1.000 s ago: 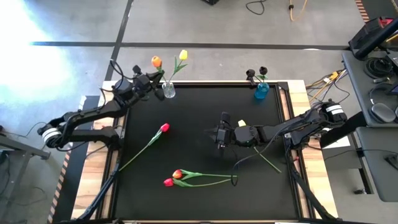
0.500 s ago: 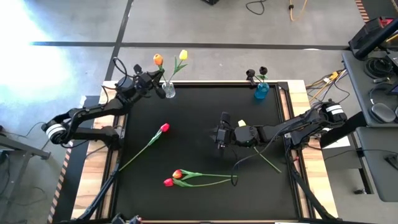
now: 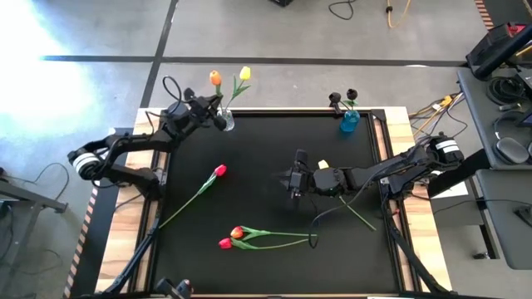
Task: Sort flowers into vase by color
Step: Put the top orange flower into the transparent vase, then put the bottom red flower into the blue vase
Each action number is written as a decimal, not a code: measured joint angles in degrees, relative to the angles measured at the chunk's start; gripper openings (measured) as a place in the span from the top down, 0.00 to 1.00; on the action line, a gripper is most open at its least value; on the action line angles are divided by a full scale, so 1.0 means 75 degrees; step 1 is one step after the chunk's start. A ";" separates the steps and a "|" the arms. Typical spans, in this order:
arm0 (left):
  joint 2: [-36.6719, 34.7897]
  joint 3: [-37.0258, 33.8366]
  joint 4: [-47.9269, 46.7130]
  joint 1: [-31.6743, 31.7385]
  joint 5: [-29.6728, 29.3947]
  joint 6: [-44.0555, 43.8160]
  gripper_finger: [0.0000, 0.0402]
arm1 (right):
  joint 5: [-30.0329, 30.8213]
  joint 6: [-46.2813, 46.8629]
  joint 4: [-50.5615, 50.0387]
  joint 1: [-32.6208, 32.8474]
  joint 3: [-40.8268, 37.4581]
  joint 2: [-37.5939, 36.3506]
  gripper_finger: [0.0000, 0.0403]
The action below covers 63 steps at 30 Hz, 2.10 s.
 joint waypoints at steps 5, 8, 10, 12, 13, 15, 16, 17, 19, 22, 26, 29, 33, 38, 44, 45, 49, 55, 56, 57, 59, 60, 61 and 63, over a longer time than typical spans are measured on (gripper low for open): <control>0.0059 0.0000 -0.0095 -0.0002 -0.0204 -0.0032 0.86 | 0.0000 -0.0008 -0.0009 0.0000 0.0000 0.0000 0.97; -0.0016 0.0000 -0.0367 -0.0002 -0.0204 -0.0048 0.78 | 0.0000 -0.0123 -0.0001 0.0000 0.0000 0.0000 0.97; -0.0147 0.0000 -0.0532 -0.0002 -0.0205 -0.0051 0.73 | 0.0000 -0.0270 0.0002 -0.0003 0.0000 0.0000 0.97; -0.0309 0.0000 -0.0808 -0.0002 -0.0217 -0.0051 0.69 | 0.0001 -0.0291 0.0002 -0.0003 0.0000 0.0000 0.97; -0.0388 0.0000 -0.1002 -0.0002 -0.0252 -0.0050 0.67 | 0.0001 -0.0279 -0.0001 -0.0003 0.0004 0.0000 0.97; -0.0591 -0.0003 -0.1366 -0.0002 -0.0303 -0.0009 0.63 | 0.0000 -0.0207 -0.0001 -0.0003 0.0009 0.0000 0.97; -0.0701 -0.0006 -0.1525 -0.0002 -0.0308 0.0055 0.61 | 0.0003 -0.0202 -0.0021 -0.0003 0.0011 -0.0003 0.97; -0.0801 -0.0018 -0.1671 -0.0002 -0.0308 0.0108 0.60 | 0.0003 -0.0199 -0.0053 -0.0003 0.0012 -0.0003 0.97; -0.1029 -0.0147 -0.1837 -0.0010 -0.0311 0.0153 0.58 | 0.0029 -0.0102 -0.0095 -0.0003 0.0012 -0.0003 0.97; -0.1469 -0.0444 -0.1811 -0.0049 -0.0222 0.0165 0.57 | 0.0061 0.0108 -0.0080 -0.0003 0.0012 -0.0003 0.97; -0.2167 -0.0951 -0.1835 -0.0182 0.0119 0.0013 0.57 | 0.0061 0.0201 -0.0118 -0.0003 0.0015 -0.0003 0.97; -0.2760 -0.1350 -0.1810 -0.0454 0.0233 -0.0224 0.57 | 0.0061 0.0361 -0.0119 -0.0003 0.0015 -0.0003 0.97; -0.3460 -0.1864 -0.1804 -0.1088 0.0649 -0.0498 0.57 | 0.0064 0.0783 -0.0408 -0.0003 0.0026 -0.0003 0.97; -0.4067 -0.2371 -0.1603 -0.2120 0.0699 -0.0570 0.57 | 0.0081 0.1261 -0.0874 0.0001 0.0026 -0.0003 0.90; -0.4370 -0.2498 -0.1593 -0.3188 0.0700 -0.0462 0.57 | 0.0326 0.1331 -0.1131 0.0299 0.0102 -0.0006 0.74; -0.4381 -0.2498 -0.1586 -0.3328 0.0699 -0.0362 0.57 | 0.0324 0.1328 -0.1172 0.0376 0.0102 -0.0006 0.71; -0.4339 -0.2498 -0.1588 -0.3681 0.0700 -0.0032 0.57 | -0.0051 0.1922 -0.1375 0.0659 0.0102 0.0120 0.60; -0.4266 -0.2500 -0.1628 -0.3720 0.0694 0.0033 0.57 | -0.0576 0.3177 -0.1518 0.1063 0.0120 0.1224 0.51; -0.4265 -0.2500 -0.1665 -0.3720 0.0694 0.0033 0.57 | -0.0583 0.3257 -0.1562 0.1098 0.0206 0.1435 0.50; -0.4255 -0.2500 -0.1676 -0.3720 0.0694 0.0032 0.57 | -0.0603 0.3336 -0.1568 0.1116 0.0316 0.1653 0.50; -0.4248 -0.2500 -0.1676 -0.3720 0.0694 -0.0010 0.57 | -0.0779 0.3477 -0.1736 0.1165 0.0604 0.2062 0.50; -0.4248 -0.2500 -0.1680 -0.3722 0.0694 -0.0028 0.57 | -0.0932 0.3558 -0.1921 0.1192 0.0806 0.2239 0.50; -0.4248 -0.2500 -0.1690 -0.3723 0.0693 -0.0051 0.57 | -0.1137 0.3650 -0.2175 0.1243 0.1041 0.2403 0.50; -0.4242 -0.2500 -0.1697 -0.3721 0.0691 -0.0169 0.57 | -0.1527 0.3748 -0.2777 0.1382 0.1585 0.2705 0.50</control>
